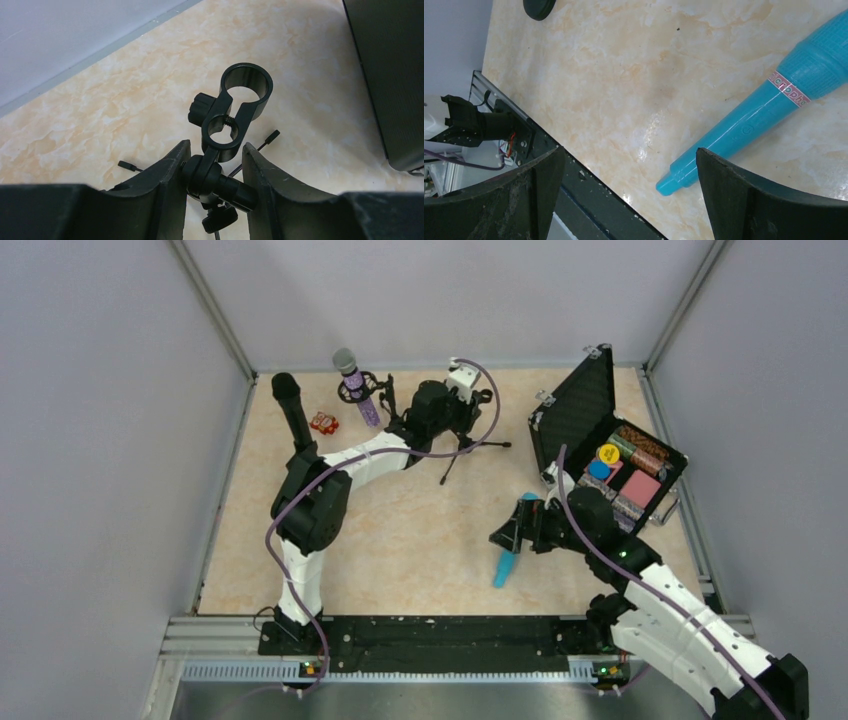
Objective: Attach the microphones to the stand
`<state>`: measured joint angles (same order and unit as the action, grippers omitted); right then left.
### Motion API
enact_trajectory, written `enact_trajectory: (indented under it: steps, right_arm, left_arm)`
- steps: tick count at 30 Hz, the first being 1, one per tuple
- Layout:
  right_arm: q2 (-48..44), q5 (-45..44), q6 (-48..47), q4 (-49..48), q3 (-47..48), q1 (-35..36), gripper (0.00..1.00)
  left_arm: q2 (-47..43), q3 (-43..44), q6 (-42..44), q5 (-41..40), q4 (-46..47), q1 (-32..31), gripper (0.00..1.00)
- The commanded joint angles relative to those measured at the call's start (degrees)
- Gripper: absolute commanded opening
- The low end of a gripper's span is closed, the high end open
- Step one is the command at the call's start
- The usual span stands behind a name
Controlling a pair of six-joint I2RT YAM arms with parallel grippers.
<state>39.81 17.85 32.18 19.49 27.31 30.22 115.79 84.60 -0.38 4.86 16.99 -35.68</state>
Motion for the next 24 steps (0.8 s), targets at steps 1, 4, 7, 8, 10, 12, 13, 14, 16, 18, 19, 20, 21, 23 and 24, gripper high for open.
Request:
enact_trajectory:
  steps: [1, 4, 7, 8, 10, 12, 13, 14, 16, 18, 19, 20, 21, 23, 24]
  right_arm:
    - [-0.2, -0.3, -1.6, 0.5, 5.6, -0.7, 0.99]
    - [-0.2, -0.3, -2.4, 2.1, 7.4, -0.8, 0.99]
    - [-0.3, -0.7, -2.8, 2.9, 8.7, -0.7, 0.99]
    - [-0.4, -0.8, -2.7, 3.0, 8.9, -0.7, 0.99]
    - [-0.6, -0.9, -2.7, 3.3, 9.3, -0.8, 0.99]
    - [-0.9, -0.9, -2.8, 3.6, 9.6, -0.7, 0.99]
    - [-1.1, -0.9, -2.9, 3.9, 9.7, -0.8, 0.99]
    - [-1.2, -1.0, -2.8, 4.1, 9.8, -0.8, 0.99]
    - [-1.6, -1.0, -2.9, 4.5, 9.9, -0.8, 0.99]
    - [-2.0, -1.1, -3.0, 4.7, 9.9, -0.8, 0.99]
    - [-2.1, -1.1, -3.0, 4.7, 9.8, -0.8, 0.99]
    - [-2.0, -1.1, -3.2, 4.6, 9.6, -0.7, 0.99]
    - [-2.0, -1.3, -3.4, 4.6, 9.4, -0.7, 0.99]
    - [-2.0, -1.6, -3.7, 4.6, 9.1, -0.8, 0.99]
    - [-1.9, -1.7, -3.9, 4.5, 9.0, -0.8, 0.99]
  left_arm:
    - [-6.6, -2.9, -0.3, 2.7, 0.5, -1.5, 0.00]
    - [-9.5, -5.7, -0.1, 1.7, 1.3, -2.7, 0.00]
    - [-12.1, -8.3, -0.1, 1.3, 2.6, -4.2, 0.00]
    - [-12.8, -9.0, 0.6, 1.1, 2.8, -4.7, 0.00]
    - [-14.0, -9.7, 1.7, 0.6, 2.3, -6.2, 0.00]
    - [-15.0, -10.1, 1.8, 0.2, 1.5, -7.4, 0.00]
    - [-15.6, -10.6, 1.8, -0.4, 1.2, -8.1, 0.00]
    - [-16.3, -11.5, 1.8, -1.2, 1.2, -8.6, 0.00]
    - [-17.7, -13.1, 1.6, -3.3, 1.3, -9.6, 0.00]
    - [-19.6, -15.3, 1.0, -5.3, 1.6, -10.2, 0.00]
    - [-20.6, -16.6, 0.7, -7.1, 1.7, -10.3, 0.00]
    - [-21.7, -17.9, 0.6, -8.4, 2.1, -10.7, 0.00]
    - [-22.8, -19.3, 0.6, -9.4, 2.6, -11.0, 0.00]
    - [-25.2, -21.0, 0.6, -12.1, 2.7, -11.9, 0.00]
    - [-26.0, -21.6, 0.6, -13.2, 2.3, -12.2, 0.00]
